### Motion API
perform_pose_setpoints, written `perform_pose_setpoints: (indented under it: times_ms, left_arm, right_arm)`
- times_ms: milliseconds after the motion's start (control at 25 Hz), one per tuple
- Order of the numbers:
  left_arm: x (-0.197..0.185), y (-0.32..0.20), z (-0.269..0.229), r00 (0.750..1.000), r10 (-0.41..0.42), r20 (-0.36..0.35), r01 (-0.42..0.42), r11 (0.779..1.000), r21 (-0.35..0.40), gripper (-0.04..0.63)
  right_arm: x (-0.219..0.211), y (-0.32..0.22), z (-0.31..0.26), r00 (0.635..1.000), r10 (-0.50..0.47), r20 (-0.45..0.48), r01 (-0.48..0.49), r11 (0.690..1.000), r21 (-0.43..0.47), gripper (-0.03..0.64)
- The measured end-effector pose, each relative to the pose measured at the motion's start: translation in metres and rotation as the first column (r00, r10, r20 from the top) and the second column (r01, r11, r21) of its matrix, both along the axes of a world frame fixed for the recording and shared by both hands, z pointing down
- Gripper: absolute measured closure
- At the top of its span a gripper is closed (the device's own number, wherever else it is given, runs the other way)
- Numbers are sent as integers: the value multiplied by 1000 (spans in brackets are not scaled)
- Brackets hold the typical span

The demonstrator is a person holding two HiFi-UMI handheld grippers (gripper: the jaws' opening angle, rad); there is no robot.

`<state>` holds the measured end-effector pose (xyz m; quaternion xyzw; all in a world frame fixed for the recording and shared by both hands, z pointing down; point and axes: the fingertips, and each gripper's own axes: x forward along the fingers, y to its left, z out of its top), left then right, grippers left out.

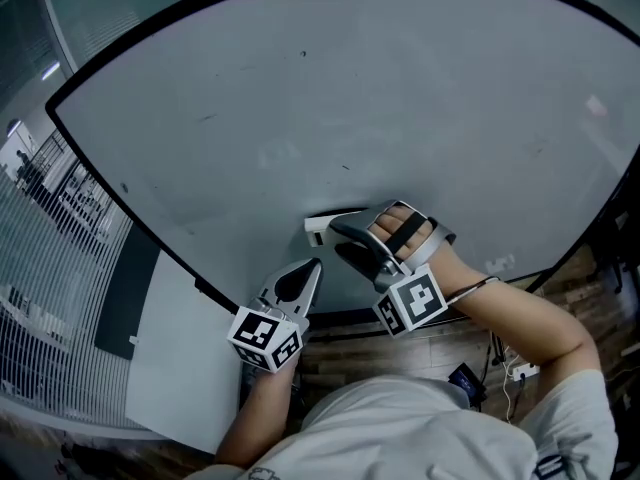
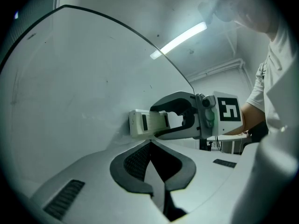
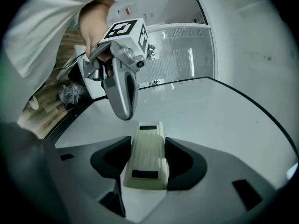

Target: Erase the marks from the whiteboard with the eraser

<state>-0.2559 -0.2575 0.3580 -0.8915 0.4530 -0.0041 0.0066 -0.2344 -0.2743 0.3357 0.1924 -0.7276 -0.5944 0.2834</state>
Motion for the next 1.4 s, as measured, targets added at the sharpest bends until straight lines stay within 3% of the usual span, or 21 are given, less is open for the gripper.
perform_pose_setpoints:
  times_ms: [280, 480, 680, 920, 1160, 1400]
  left_arm:
    - [-13, -1, -7, 999, 17, -30, -16, 1000, 25, 588]
    - [-27, -3, -18, 1000, 13, -15, -13, 999, 37, 588]
    - [-42, -4, -15, 1000, 23, -13, -22, 999, 46, 588]
    - [-55, -3, -16, 999, 35, -27, -33, 998, 60, 588]
    - [-63, -3, -20, 999, 40, -22, -38, 998, 58, 588]
    - [-73, -4, -10, 998, 54, -19, -53, 998, 36, 588]
  right_arm:
    - [-14, 3, -69, 996, -30, 79, 28, 999, 32, 379]
    - [-19, 4, -144, 991, -25, 135, 8, 992, 125, 379]
    - [-17, 3, -226, 975, -17, 220, -30, 978, 207, 379]
    - [-12, 6, -309, 945, -12, 326, -67, 971, 228, 379]
    - [-14, 5, -317, 932, 37, 360, -125, 966, 225, 379]
    - [-50, 11, -259, 945, -7, 327, -60, 979, 192, 379]
